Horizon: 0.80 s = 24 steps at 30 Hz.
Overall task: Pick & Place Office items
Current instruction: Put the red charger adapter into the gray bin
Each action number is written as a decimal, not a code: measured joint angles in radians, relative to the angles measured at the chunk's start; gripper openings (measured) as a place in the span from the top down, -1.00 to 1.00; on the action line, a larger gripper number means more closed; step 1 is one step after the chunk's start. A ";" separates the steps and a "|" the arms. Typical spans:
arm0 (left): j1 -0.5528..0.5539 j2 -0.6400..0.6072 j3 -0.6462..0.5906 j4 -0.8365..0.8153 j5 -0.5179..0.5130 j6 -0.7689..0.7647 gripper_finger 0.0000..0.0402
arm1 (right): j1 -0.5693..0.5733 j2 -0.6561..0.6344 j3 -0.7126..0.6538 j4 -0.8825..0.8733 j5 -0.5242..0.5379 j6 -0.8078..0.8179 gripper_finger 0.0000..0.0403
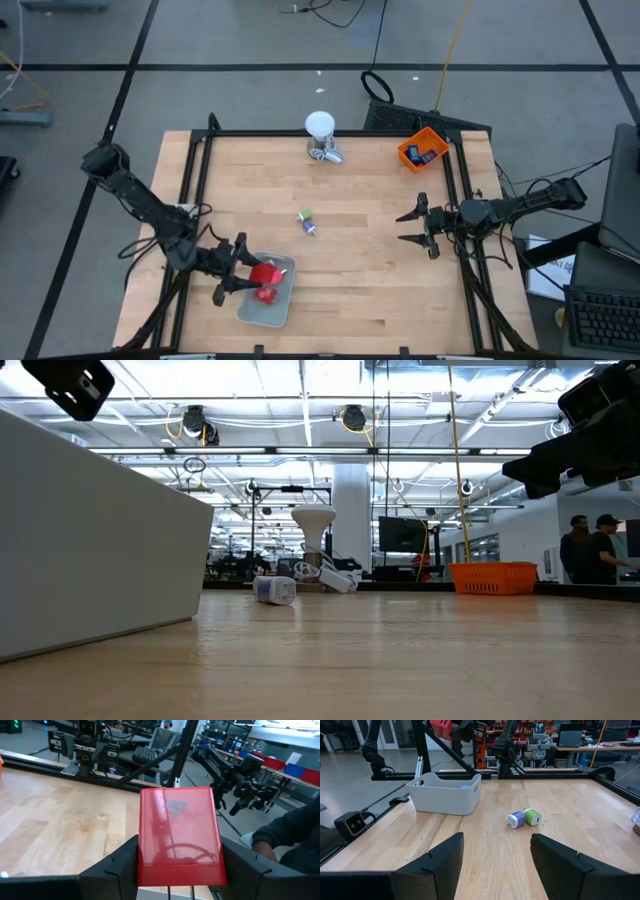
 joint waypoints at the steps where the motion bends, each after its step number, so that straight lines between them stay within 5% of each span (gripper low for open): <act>1: -0.008 0.000 0.000 -0.001 -0.007 -0.003 -0.06 | 0.000 0.000 0.000 0.000 0.000 0.000 -0.09; 9: -0.064 0.015 0.001 -0.024 -0.054 -0.034 -0.06 | 0.000 0.000 0.000 0.000 0.000 0.000 -0.09; 17: -0.078 0.167 0.060 -0.043 -0.039 -0.067 -0.06 | 0.000 0.000 0.000 0.000 0.000 0.000 -0.09; 24: -0.090 0.290 0.155 -0.216 0.021 -0.162 -0.06 | 0.000 0.000 0.000 0.000 0.000 0.000 -0.09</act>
